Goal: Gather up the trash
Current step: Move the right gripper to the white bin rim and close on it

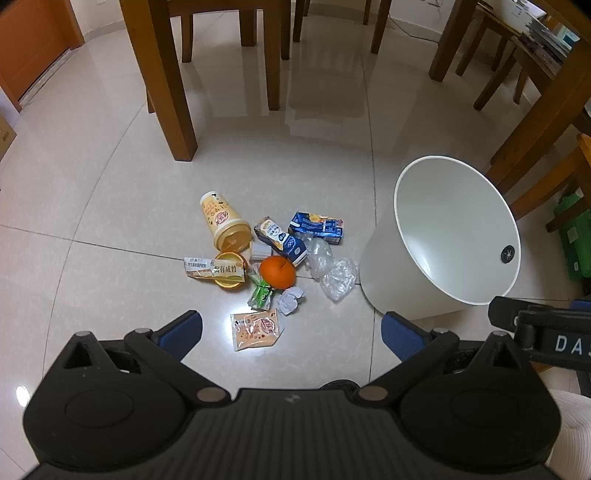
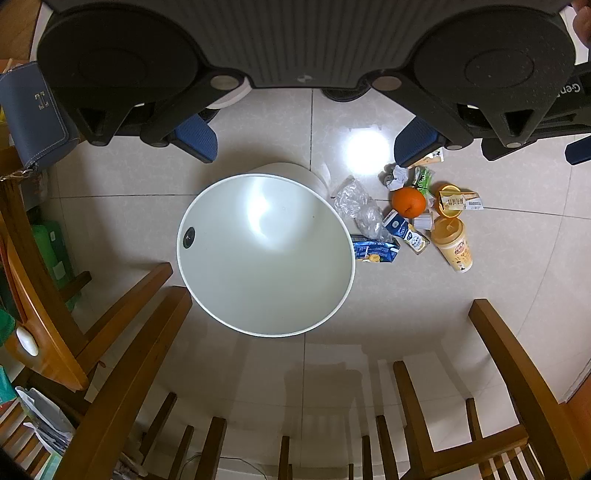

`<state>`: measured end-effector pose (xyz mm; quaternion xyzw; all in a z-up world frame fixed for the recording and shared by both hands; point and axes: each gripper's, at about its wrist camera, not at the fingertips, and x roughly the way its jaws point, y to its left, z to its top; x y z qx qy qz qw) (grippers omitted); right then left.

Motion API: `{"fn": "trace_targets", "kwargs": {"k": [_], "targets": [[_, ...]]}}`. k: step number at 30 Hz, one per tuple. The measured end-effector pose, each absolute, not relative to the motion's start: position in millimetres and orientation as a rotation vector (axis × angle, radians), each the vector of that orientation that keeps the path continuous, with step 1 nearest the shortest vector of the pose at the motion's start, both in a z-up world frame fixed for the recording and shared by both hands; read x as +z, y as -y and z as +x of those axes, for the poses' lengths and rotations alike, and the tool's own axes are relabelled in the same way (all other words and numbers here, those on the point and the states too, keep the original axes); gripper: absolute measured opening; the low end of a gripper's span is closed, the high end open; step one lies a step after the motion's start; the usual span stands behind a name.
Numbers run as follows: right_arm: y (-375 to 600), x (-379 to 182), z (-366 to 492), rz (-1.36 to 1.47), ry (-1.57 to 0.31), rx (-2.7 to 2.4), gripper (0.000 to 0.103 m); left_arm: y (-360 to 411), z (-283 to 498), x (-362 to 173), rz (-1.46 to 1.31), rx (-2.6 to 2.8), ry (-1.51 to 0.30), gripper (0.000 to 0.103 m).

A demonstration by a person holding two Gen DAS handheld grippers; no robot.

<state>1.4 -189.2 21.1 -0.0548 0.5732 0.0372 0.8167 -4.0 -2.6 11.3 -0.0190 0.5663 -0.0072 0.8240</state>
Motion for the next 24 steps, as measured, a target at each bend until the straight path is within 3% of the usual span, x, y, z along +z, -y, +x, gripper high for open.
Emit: {"fn": "trace_targets", "kwargs": {"k": [24], "targets": [[194.2, 28.3, -4.2, -0.118, -1.194, 0.074, 0.103, 7.7, -8.8, 13.5, -0.033, -0.012, -1.183, 0.102]]}}
